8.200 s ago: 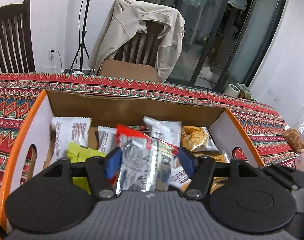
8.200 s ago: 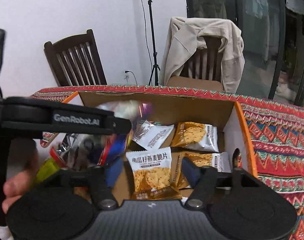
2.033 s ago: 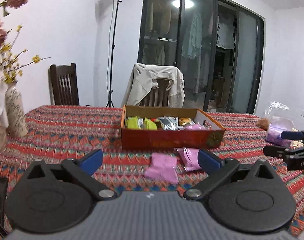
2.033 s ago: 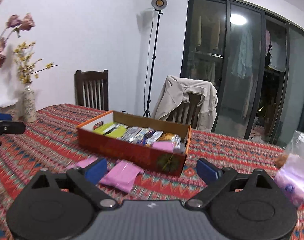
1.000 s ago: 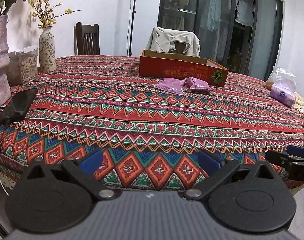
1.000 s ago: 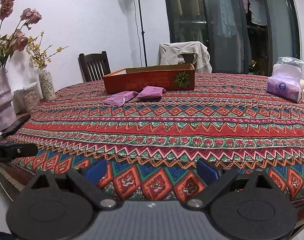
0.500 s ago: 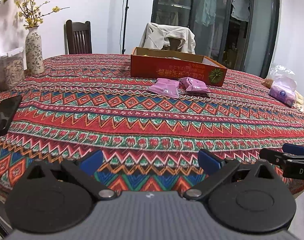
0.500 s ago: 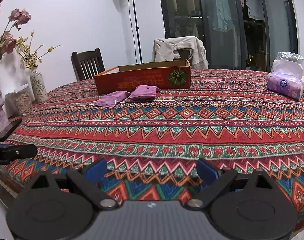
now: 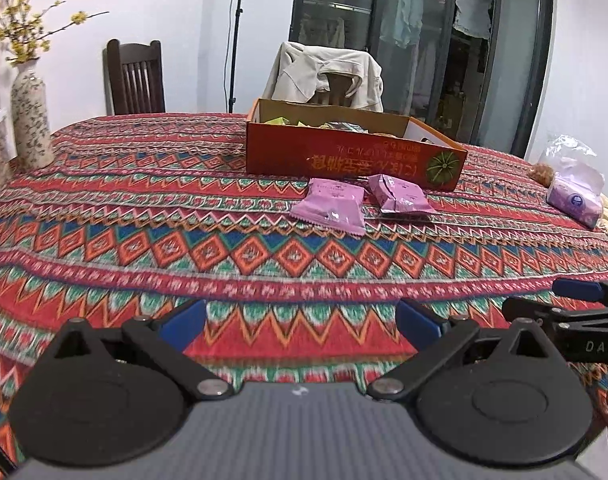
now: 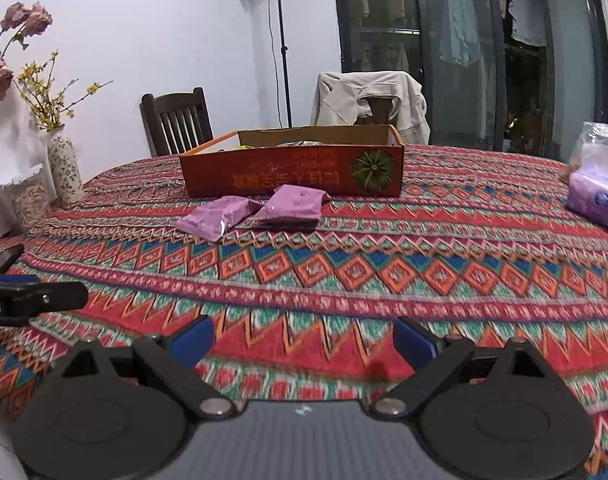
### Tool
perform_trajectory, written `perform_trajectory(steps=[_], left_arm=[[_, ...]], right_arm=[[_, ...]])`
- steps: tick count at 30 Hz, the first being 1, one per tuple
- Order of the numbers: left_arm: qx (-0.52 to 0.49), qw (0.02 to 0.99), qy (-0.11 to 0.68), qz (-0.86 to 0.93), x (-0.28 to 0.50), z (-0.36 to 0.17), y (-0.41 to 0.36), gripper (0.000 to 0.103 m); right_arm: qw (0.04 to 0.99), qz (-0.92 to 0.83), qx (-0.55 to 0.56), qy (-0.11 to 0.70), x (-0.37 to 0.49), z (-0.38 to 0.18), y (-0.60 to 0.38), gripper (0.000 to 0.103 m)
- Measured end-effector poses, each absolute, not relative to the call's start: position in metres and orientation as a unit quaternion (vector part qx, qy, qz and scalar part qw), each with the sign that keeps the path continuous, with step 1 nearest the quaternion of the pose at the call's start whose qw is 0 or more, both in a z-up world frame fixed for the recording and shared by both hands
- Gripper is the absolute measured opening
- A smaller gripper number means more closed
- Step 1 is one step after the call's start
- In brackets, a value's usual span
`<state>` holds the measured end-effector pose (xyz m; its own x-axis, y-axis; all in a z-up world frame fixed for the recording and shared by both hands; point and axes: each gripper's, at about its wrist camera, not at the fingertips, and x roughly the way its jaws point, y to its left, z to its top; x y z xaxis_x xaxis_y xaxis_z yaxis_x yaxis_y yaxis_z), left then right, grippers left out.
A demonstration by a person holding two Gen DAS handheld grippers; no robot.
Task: Organize snacks
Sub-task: 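Withdraw both open tools and move toward the last two pink packets, then grasp a pink packet with the left tool while the right tool grasps the other pink packet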
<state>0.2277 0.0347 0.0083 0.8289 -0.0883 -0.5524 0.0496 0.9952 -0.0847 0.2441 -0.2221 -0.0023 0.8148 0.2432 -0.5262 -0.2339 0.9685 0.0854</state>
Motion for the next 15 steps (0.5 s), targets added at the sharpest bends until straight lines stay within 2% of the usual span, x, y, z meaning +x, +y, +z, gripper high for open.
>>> perform_trajectory(steps=[15], left_arm=[[-0.008, 0.947, 0.308, -0.094, 0.339, 0.009, 0.028, 0.103]], right_arm=[[0.941, 0.151, -0.01, 0.301, 0.352, 0.012, -0.201, 0.096]])
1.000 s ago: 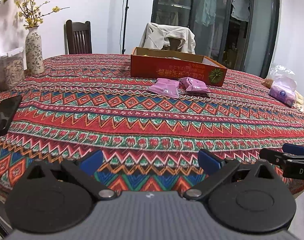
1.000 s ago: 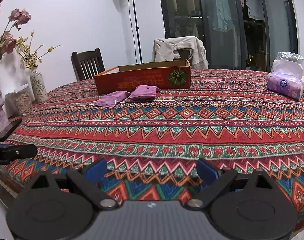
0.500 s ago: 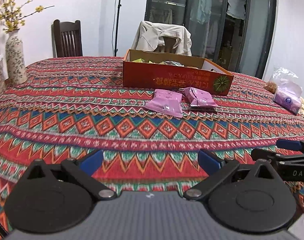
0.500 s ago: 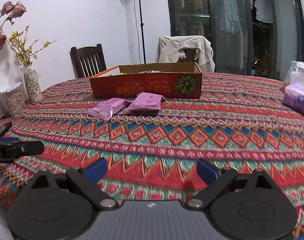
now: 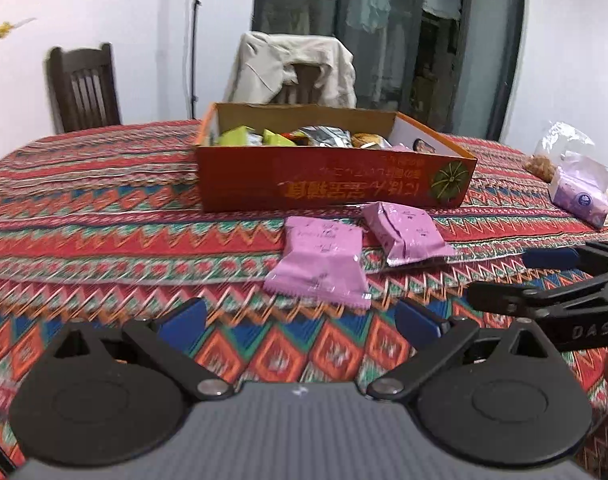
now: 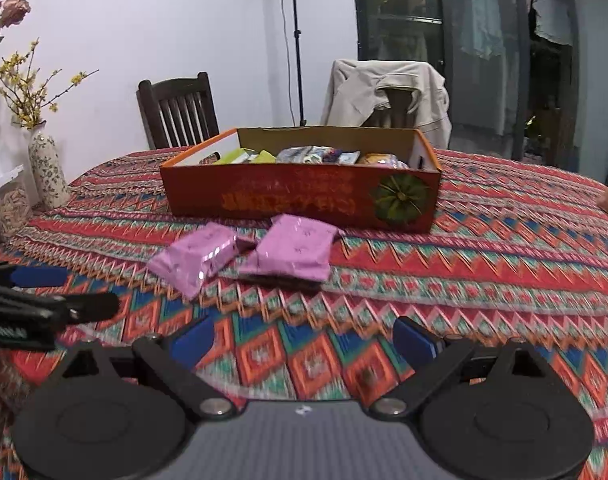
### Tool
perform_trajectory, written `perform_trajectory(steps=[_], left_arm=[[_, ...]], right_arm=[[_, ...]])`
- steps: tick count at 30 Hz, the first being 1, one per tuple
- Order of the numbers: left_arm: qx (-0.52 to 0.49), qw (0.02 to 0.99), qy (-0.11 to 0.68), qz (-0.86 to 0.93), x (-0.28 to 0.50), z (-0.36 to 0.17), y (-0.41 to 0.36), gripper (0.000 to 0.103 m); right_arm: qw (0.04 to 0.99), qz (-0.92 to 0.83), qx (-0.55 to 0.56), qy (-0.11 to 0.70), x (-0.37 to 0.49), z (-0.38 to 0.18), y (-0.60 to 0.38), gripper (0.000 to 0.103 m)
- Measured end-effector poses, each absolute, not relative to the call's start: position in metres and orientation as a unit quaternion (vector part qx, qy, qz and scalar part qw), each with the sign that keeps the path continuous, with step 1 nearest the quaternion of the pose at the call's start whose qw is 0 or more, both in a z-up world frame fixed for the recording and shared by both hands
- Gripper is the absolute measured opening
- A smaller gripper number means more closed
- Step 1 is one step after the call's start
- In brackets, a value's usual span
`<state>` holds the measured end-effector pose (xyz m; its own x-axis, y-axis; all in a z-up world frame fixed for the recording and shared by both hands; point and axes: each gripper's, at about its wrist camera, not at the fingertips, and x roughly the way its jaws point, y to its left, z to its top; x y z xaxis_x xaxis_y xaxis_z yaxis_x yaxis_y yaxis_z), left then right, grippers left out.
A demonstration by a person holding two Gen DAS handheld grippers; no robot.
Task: Organize snacks
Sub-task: 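Grasp a pink packet with the left tool while the right tool grasps the other pink packet, then carry both pink packets into the box and open both tools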
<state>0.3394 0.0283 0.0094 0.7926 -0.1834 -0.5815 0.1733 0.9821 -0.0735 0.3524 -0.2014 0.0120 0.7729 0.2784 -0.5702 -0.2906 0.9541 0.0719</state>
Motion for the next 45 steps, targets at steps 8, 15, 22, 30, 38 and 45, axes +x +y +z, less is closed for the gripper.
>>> perform_trajectory(steps=[8, 15, 22, 30, 38, 45], left_arm=[[-0.014, 0.938, 0.327, -0.116, 0.405, 0.011, 0.027, 0.092], [-0.021, 0.936, 0.334, -0.113, 0.418, 0.004, 0.033, 0.091], [0.011, 0.927, 0.351, -0.133, 0.433, -0.006, 0.005, 0.09], [0.052, 0.929, 0.343, -0.126, 0.429, -0.01, -0.014, 0.061], [-0.009, 0.945, 0.312, -0.098, 0.348, 0.02, -0.003, 0.061], [-0.022, 0.95, 0.3, -0.08, 0.297, 0.036, -0.003, 0.061]], right_arm=[[0.93, 0.159, 0.013, 0.332, 0.423, 0.014, -0.187, 0.087], [0.916, 0.177, 0.039, 0.359, 0.469, 0.001, -0.175, 0.08], [0.928, 0.148, 0.032, 0.34, 0.46, 0.001, -0.193, 0.06], [0.941, 0.129, 0.044, 0.31, 0.42, 0.021, -0.235, 0.06], [0.942, 0.169, 0.033, 0.289, 0.368, 0.03, -0.237, 0.06], [0.932, 0.189, 0.053, 0.305, 0.326, 0.016, -0.243, 0.06]])
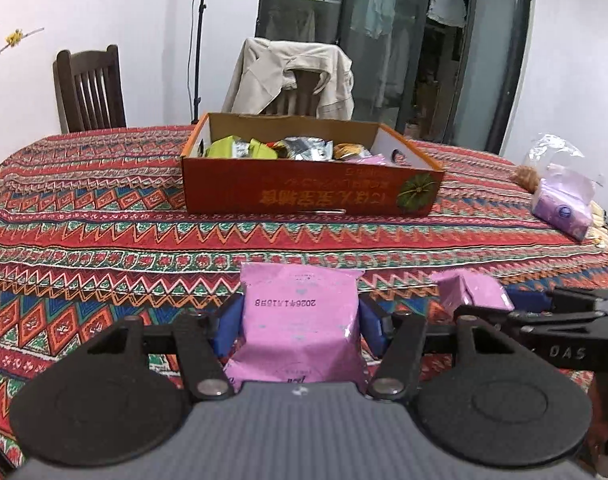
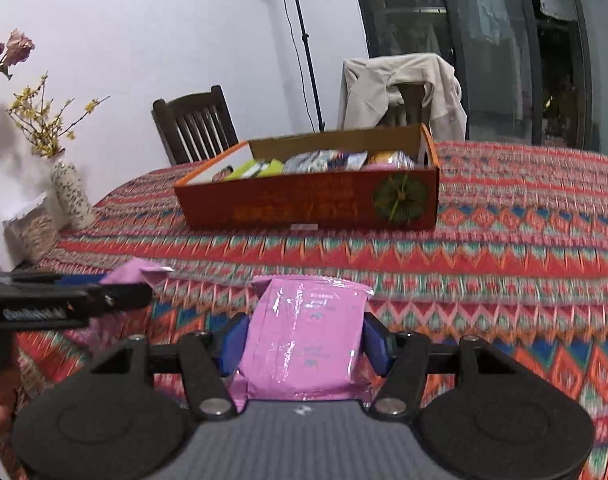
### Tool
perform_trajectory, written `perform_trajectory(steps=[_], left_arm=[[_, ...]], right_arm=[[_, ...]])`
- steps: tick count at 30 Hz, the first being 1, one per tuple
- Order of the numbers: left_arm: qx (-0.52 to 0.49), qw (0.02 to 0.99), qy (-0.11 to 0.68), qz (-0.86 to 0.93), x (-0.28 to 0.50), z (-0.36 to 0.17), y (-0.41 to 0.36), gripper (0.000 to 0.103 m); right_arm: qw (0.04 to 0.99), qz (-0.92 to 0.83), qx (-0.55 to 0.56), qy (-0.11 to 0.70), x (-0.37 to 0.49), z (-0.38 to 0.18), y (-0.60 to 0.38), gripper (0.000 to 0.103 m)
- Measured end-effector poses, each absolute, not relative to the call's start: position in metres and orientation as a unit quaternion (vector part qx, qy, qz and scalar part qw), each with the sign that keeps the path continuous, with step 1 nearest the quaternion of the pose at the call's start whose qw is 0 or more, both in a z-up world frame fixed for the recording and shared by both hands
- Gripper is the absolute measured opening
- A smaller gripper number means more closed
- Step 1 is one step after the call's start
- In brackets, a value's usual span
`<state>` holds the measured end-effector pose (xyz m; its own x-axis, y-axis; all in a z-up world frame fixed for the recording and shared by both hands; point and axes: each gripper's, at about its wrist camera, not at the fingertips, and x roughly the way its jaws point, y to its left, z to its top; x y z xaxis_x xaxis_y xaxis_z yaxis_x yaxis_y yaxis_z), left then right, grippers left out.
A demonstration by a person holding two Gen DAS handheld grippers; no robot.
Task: Organize snacks
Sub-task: 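Carry both pink packets into the box and open both tools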
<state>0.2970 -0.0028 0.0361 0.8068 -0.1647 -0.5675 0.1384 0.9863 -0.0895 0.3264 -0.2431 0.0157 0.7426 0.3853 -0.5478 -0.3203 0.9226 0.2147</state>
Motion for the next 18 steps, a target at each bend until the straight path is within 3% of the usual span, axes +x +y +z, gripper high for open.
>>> perform_trajectory(steps=[11, 18], left_arm=[[-0.034, 0.951, 0.281, -0.123, 0.319, 0.061, -0.01, 0.061], [-0.041, 0.955, 0.269, -0.121, 0.453, 0.107, 0.007, 0.061]], right_arm=[[0.94, 0.187, 0.064, 0.279, 0.318, 0.031, -0.266, 0.06], [0.948, 0.21, 0.039, 0.237, 0.399, 0.081, -0.272, 0.06]])
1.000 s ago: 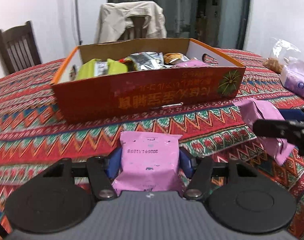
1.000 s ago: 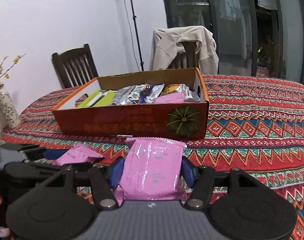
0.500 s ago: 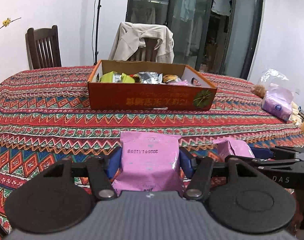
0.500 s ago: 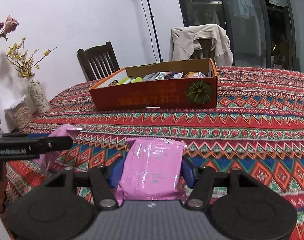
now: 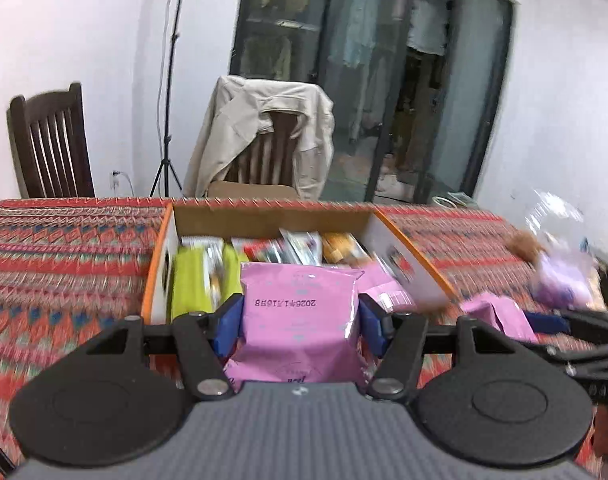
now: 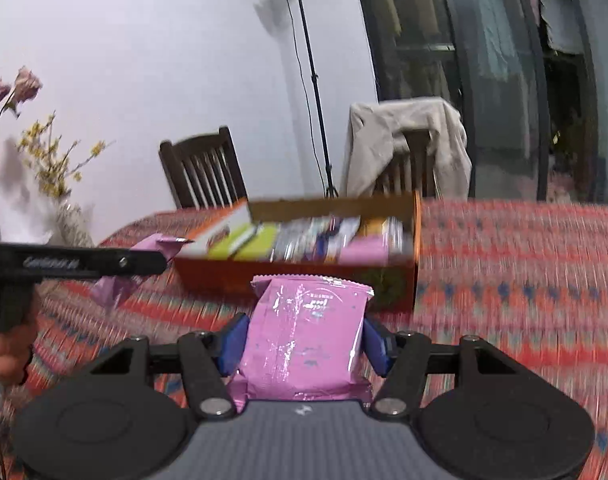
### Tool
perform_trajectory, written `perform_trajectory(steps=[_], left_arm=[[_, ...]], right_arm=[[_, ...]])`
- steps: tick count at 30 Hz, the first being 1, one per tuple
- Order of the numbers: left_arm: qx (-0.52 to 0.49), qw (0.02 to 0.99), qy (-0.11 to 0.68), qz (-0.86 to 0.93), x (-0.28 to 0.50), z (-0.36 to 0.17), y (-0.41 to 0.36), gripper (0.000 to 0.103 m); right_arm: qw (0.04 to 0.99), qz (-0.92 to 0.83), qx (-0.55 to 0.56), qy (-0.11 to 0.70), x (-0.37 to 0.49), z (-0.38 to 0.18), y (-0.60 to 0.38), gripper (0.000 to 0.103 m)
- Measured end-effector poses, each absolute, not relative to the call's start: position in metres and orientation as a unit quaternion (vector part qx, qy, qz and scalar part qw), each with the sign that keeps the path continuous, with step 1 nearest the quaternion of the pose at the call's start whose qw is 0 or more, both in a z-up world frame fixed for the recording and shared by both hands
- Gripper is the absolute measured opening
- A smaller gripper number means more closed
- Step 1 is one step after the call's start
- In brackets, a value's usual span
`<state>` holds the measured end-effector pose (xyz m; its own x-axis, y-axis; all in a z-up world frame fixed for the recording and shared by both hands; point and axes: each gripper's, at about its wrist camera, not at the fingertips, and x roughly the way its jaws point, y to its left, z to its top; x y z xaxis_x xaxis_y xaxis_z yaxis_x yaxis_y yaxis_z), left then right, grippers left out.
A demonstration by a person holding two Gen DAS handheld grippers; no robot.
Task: Organize snacks
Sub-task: 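Carry both pink packets into the box and open both tools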
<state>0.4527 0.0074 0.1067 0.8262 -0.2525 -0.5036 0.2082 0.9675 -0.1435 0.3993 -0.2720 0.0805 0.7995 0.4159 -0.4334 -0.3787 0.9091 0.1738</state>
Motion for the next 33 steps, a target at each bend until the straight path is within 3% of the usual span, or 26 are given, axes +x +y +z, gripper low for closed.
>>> perform_trajectory(steps=[8, 16, 19, 21, 23, 24, 25, 33], left_arm=[[-0.02, 0.953, 0.296, -0.062, 0.605, 0.097, 0.004, 0.061], [-0.07, 0.928, 0.359, -0.067, 0.681, 0.062, -0.006, 0.061], [-0.045, 0.931, 0.357, -0.056, 0.695, 0.055, -0.012, 0.062], [-0.029, 0.932, 0.359, -0.051, 0.704, 0.05, -0.009, 0.062], [-0.021, 0.928, 0.369, -0.045, 0.711, 0.045, -0.004, 0.069], [-0.024, 0.925, 0.378, -0.038, 0.711, 0.043, 0.0, 0.081], [-0.031, 0.924, 0.38, -0.035, 0.709, 0.042, 0.005, 0.087], [-0.021, 0.94, 0.338, -0.036, 0.669, 0.087, 0.032, 0.087]], right_arm=[[0.947, 0.177, 0.028, 0.268, 0.562, 0.092, -0.253, 0.06], [0.927, 0.143, 0.005, 0.348, 0.676, 0.06, -0.218, 0.06], [0.927, 0.134, -0.007, 0.352, 0.686, 0.053, -0.212, 0.062], [0.928, 0.134, -0.003, 0.346, 0.686, 0.052, -0.212, 0.073], [0.931, 0.138, 0.0, 0.337, 0.682, 0.054, -0.213, 0.075], [0.932, 0.14, -0.003, 0.334, 0.681, 0.055, -0.214, 0.075], [0.933, 0.14, -0.006, 0.332, 0.678, 0.056, -0.215, 0.075], [0.939, 0.145, -0.027, 0.309, 0.659, 0.083, -0.223, 0.075]])
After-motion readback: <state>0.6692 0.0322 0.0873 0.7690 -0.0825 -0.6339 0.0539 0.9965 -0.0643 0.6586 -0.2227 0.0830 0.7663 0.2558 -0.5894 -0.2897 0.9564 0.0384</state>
